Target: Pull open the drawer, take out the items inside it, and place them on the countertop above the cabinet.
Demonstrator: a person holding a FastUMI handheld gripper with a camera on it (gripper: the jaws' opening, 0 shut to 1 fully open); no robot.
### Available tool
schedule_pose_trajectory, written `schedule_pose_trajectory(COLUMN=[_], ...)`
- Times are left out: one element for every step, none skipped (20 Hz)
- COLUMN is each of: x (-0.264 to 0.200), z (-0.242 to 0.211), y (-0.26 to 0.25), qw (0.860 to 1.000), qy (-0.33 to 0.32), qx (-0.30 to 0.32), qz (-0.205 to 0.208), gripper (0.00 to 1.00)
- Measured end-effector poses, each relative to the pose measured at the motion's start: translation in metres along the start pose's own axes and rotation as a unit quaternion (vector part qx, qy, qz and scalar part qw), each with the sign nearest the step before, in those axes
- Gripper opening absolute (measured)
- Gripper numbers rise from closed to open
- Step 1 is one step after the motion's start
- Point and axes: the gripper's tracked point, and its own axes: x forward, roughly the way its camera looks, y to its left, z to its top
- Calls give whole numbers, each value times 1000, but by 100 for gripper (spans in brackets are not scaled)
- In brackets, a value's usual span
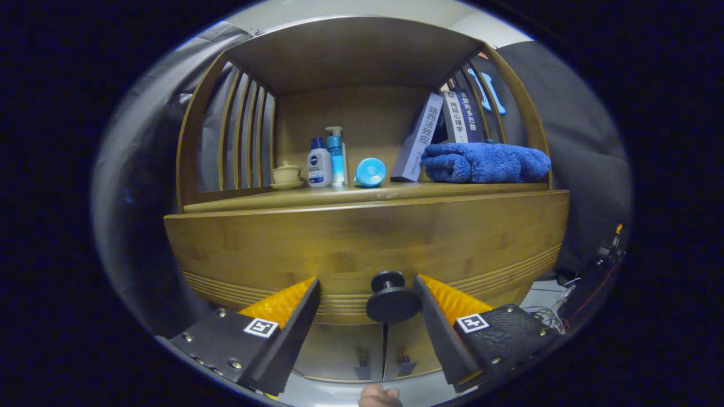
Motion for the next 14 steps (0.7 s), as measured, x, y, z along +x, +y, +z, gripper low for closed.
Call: schedule_pose_trajectory(x=[2, 5, 6, 10, 12, 16, 14, 14, 10, 6, 1, -7, -17, -29], z=[0, 1, 1, 2, 1, 1, 1, 1, -1, 1, 4, 8, 14, 21], y=[1, 1, 1, 1, 1, 0, 1, 0, 1, 2, 2, 0, -2, -4], qw=[1000, 1000, 1000, 1000, 1000, 1000, 1000, 1000, 1000, 1000, 1000, 1000, 1000, 1000], qy=[-2, -4, -5, -5, -4, 0, 3, 7, 14, 17, 17, 18, 16, 12], qx=[0, 0, -1, -3, -4, -2, 0, -3, -5, -7, -9, -13, -16, -17], qz=[1, 1, 1, 2, 2, 3, 3, 2, 2, 3, 2, 0, -3, -5], gripper=[99, 99, 99, 99, 99, 99, 98, 98, 98, 99, 99, 99, 99, 99])
